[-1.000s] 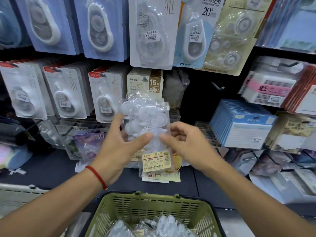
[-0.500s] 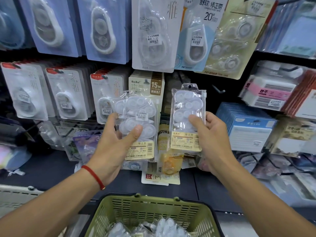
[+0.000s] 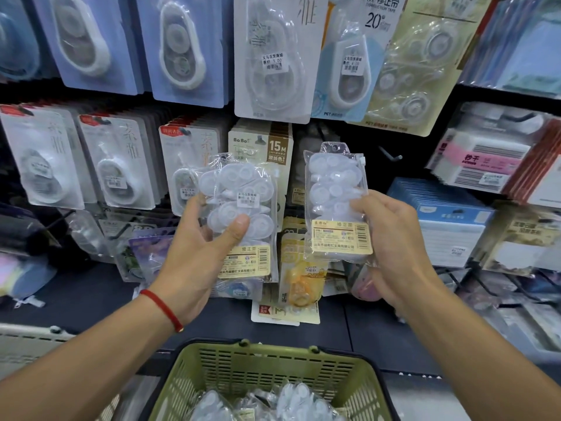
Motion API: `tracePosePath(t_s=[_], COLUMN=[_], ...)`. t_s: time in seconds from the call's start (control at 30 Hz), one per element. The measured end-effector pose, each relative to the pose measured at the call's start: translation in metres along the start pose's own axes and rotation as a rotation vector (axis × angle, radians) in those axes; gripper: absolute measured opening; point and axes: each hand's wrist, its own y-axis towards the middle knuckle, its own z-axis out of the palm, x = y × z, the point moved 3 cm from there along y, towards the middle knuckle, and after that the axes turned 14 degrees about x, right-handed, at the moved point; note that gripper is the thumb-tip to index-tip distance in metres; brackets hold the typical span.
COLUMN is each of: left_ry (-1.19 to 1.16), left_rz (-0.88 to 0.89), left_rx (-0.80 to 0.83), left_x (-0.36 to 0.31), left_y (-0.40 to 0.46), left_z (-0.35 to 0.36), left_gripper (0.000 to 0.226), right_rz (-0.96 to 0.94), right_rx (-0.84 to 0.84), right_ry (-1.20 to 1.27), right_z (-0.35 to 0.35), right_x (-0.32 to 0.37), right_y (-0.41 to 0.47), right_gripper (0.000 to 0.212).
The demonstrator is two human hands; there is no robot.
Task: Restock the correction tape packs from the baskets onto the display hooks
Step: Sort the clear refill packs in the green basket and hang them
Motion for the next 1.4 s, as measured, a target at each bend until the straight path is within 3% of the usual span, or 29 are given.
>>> tracePosePath(t_s=[0.33,0.5,0.6,0.67,0.73,0.9,1.0,1.4], left_ry=[0.046,0.083,0.115,0.109,0.094,0.086,0.116,0.161], left_rz=[0.026,0.055,0.054,0.055,0.054,0.032,0.017,0.007], left_rx=[0.019,0.048,0.075,0.092,0.101,0.035,-0.010,-0.007], left_x=[-0.002,-0.002,0.001,0.004,0.006,0.005,0.005,0.006], left_y=[-0.001,-0.002,-0.004,-0.005,-0.006,-0.005,-0.002,-0.001], left_z=[-0.002,0.000,0.006,0.012,0.018,0.016,0.008,0.002], left_gripper=[0.061,0.063,0.069,0.077,0.078,0.060,0.051,0.051], right_rz=[0.010,0.095,0.059,0.066,0.051,0.018,0.000,0.003], right_rx=[0.002,-0.161,0.075,0.259,0.312,0.101,-0.035,-0.026], right_ry=[-0.106,-0.644,-0.576,-0.536,-0.494,-0.241,-0.152,-0.026], right_z=[-0.005,-0.019,0.002,0.021,0.035,0.029,0.018,0.005], right_x=[-0.003,-0.019,-0.026,-0.030,-0.033,-0.026,-0.016,-0.006], right_y=[0.001,0.004,0.001,-0.005,-0.009,-0.007,-0.007,-0.004], right_gripper=[0.018,0.034,0.015,0.029,0.036,0.011,0.014,0.026])
